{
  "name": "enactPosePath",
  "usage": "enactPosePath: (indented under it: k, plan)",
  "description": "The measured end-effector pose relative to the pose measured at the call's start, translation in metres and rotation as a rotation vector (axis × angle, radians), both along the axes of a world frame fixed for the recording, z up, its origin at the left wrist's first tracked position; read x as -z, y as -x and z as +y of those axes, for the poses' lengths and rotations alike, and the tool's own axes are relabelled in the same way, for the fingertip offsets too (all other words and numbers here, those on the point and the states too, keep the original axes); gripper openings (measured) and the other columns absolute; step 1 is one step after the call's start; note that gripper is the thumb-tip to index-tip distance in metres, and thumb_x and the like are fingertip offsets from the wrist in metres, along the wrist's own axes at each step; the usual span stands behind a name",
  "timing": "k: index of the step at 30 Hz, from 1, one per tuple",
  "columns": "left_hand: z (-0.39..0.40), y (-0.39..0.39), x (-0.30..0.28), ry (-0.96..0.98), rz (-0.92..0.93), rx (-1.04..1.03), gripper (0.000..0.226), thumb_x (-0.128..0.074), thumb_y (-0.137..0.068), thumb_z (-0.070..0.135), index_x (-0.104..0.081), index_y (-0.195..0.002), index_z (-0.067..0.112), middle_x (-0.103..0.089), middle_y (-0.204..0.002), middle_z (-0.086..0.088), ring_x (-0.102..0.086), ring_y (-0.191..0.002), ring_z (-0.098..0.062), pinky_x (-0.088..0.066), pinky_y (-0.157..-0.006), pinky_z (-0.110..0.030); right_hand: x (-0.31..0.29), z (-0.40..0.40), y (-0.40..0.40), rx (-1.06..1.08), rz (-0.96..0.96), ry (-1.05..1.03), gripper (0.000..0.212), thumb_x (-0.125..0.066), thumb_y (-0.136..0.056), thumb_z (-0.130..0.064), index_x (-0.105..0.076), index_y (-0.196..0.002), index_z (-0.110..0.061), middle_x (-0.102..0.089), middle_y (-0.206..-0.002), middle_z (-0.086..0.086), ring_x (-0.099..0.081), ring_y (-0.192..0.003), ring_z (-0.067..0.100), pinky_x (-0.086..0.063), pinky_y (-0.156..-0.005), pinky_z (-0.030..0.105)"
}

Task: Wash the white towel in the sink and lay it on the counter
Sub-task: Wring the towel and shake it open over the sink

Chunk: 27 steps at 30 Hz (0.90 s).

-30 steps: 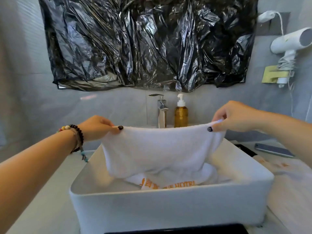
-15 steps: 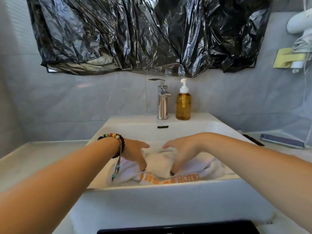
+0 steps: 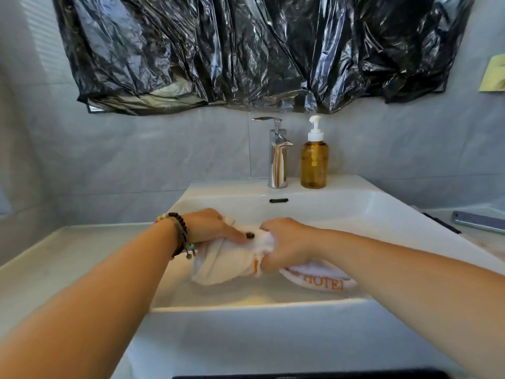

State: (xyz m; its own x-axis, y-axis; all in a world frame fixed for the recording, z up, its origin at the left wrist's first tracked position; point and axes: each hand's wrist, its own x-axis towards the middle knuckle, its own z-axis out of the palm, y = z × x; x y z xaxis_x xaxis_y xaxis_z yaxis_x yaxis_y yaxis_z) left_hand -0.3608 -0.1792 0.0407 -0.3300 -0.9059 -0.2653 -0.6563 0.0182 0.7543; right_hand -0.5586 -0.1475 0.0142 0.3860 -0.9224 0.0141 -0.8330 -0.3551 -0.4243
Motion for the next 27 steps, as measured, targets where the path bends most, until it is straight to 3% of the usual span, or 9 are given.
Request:
enactPosePath:
  k: [5, 8, 11, 13, 15, 17, 21, 24, 27]
  plan:
    - [0.008, -0.005, -0.023, -0.122, 0.989, -0.011, 0.07, -0.083, -0.06, 0.044, -0.063, -0.116, 0.007, -0.061, -0.119, -0.013, -0.059, -0.107, -0.025, -0.048, -0.087, -0.037, -0.036, 0.012, 0.021, 0.145, -0.718, 0.078, 0.034, -0.068, -0.047, -0.029, -0.062, -0.074, -0.011, -0.059, -0.063, -0.009, -0.051, -0.062, 0.007, -0.04, -0.056, 0.019]
    - [0.028, 0.012, -0.027, -0.069, 0.925, 0.068, 0.097, -0.087, -0.043, 0.053, -0.057, -0.126, 0.013, -0.061, -0.131, -0.005, -0.049, -0.129, -0.018, -0.039, -0.104, -0.048, -0.047, 0.023, 0.022, 0.204, -1.082, 0.115, 0.036, -0.064, -0.054, -0.022, -0.069, -0.085, -0.004, -0.065, -0.076, 0.0, -0.057, -0.075, 0.014, -0.044, -0.065, 0.024]
    - [0.048, 0.041, -0.029, 0.051, 0.739, 0.159, 0.106, -0.087, -0.037, 0.062, -0.054, -0.129, 0.021, -0.058, -0.131, 0.002, -0.049, -0.121, -0.004, -0.023, -0.112, -0.05, -0.051, 0.036, 0.004, 0.124, -1.27, 0.051, 0.046, -0.064, -0.06, -0.021, -0.069, -0.104, -0.007, -0.072, -0.096, 0.007, -0.068, -0.087, 0.018, -0.052, -0.074, 0.024]
    - [0.054, 0.058, -0.033, 0.101, 0.794, 0.195, 0.083, -0.082, -0.06, 0.054, -0.057, -0.127, 0.012, -0.064, -0.119, -0.016, -0.061, -0.106, -0.017, -0.042, -0.1, -0.046, -0.052, 0.047, -0.012, 0.024, -1.17, -0.025, 0.053, -0.059, -0.063, -0.015, -0.061, -0.115, -0.003, -0.069, -0.103, 0.019, -0.069, -0.096, 0.025, -0.055, -0.081, 0.032]
    - [0.055, 0.063, -0.034, 0.092, 0.853, 0.125, 0.052, -0.075, -0.074, 0.038, -0.064, -0.114, 0.008, -0.067, -0.098, -0.02, -0.068, -0.084, -0.023, -0.056, -0.074, -0.034, -0.052, 0.055, -0.015, -0.047, -0.786, -0.011, 0.037, -0.061, -0.067, -0.01, -0.061, -0.104, -0.01, -0.063, -0.089, 0.007, -0.063, -0.081, 0.014, -0.051, -0.071, 0.024]
    - [0.054, 0.058, -0.028, 0.039, 0.854, 0.078, 0.036, -0.072, -0.08, 0.028, -0.067, -0.108, 0.005, -0.069, -0.095, -0.019, -0.07, -0.08, -0.023, -0.057, -0.067, -0.032, -0.05, 0.061, -0.002, -0.024, -0.434, 0.059, 0.026, -0.063, -0.068, -0.013, -0.06, -0.093, -0.019, -0.06, -0.085, -0.004, -0.056, -0.077, 0.008, -0.049, -0.065, 0.022]
    - [0.054, 0.048, -0.017, -0.206, 0.915, 0.048, 0.048, -0.062, -0.089, 0.036, -0.065, -0.119, -0.002, -0.061, -0.113, -0.026, -0.066, -0.088, -0.029, -0.058, -0.067, -0.036, -0.05, 0.066, 0.044, 0.076, -0.242, 0.45, 0.036, -0.062, -0.076, -0.007, -0.069, -0.109, -0.02, -0.066, -0.105, -0.01, -0.055, -0.089, -0.006, -0.04, -0.075, 0.01]
    - [0.05, 0.052, -0.016, -0.206, 0.888, 0.022, 0.046, -0.06, -0.088, 0.038, -0.066, -0.116, 0.002, -0.065, -0.111, -0.025, -0.065, -0.082, -0.029, -0.057, -0.066, -0.037, -0.049, 0.065, 0.057, 0.047, 0.001, 0.715, 0.067, -0.068, -0.076, -0.02, -0.043, -0.138, -0.023, -0.042, -0.138, -0.01, -0.047, -0.115, 0.008, -0.041, -0.089, 0.016]
    - [0.048, 0.055, -0.012, -0.189, 0.826, 0.046, 0.056, -0.069, -0.077, 0.034, -0.063, -0.121, 0.0, -0.067, -0.116, -0.024, -0.067, -0.093, -0.029, -0.056, -0.078, -0.039, -0.038, 0.054, 0.058, -0.072, 0.249, 0.844, 0.103, -0.079, -0.065, -0.024, -0.019, -0.148, -0.012, -0.021, -0.148, 0.005, -0.031, -0.132, 0.023, -0.035, -0.105, 0.028]
